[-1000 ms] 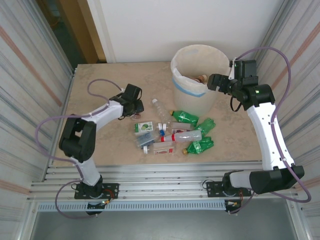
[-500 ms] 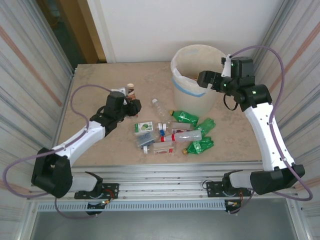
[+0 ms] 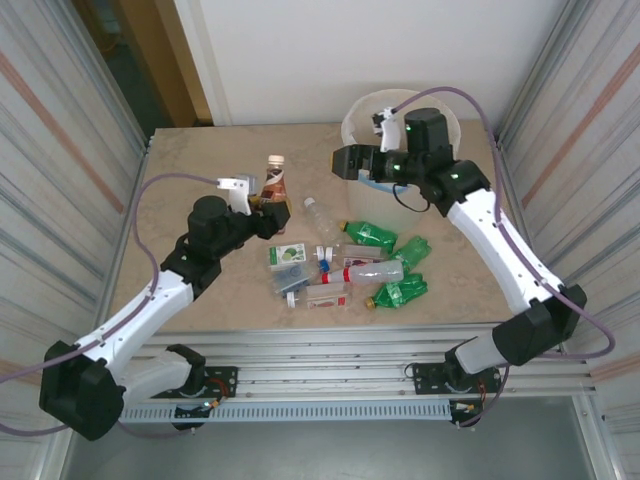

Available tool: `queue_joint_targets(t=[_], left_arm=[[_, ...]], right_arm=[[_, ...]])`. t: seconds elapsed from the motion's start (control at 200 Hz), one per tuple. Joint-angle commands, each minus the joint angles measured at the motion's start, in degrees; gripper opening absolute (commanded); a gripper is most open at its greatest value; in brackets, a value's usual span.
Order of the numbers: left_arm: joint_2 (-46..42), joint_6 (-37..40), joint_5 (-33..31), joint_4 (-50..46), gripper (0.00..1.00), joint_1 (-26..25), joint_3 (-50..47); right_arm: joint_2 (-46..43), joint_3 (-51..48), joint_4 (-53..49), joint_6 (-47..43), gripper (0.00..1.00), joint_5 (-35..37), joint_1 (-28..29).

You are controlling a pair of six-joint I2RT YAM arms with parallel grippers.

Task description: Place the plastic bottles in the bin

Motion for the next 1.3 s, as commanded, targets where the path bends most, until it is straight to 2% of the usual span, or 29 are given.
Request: queue_joint_targets(t=[0.0, 0.175, 0.421, 0.832, 0.962, 1.157, 1.292], left_arm=[[-1.8, 3.5, 2.93, 3.52, 0.3, -1.64, 0.01], [-1.42, 3.88, 3.04, 4.48, 0.3, -3.37, 0.59], [-0.71, 3.45, 3.15, 5.92, 0.3, -4.52, 1.05], [0.14, 2.89, 2.48, 6.88, 0.32, -5.34, 1.34], [0.09, 2.72, 2.28, 6.67, 0.43, -5.35, 1.34], [-0.76, 2.78, 3.27, 6.09, 0.81, -5.34, 1.69], [-2.2, 2.7, 4.35, 6.48, 0.98, -5.38, 1.4]], right_arm=[[2.56, 3.29, 4.21, 1.82, 0.98, -5.05, 2.39], [6.21, 5.56, 6.06, 1.77, 0.94, -7.12, 6.4], [10.81, 8.43, 6.13, 1.42, 0.77, -8.85, 9.4], [14.25, 10.38, 6.5, 2.39, 0.4, -10.14, 11.24], [14.26, 10.46, 6.02, 2.18, 0.27, -9.39, 11.21], [13.91, 10.96, 5.34, 1.69, 0.21, -8.93, 10.68], [13.04, 11.08, 4.69, 1.13, 0.2, -8.13, 9.82]])
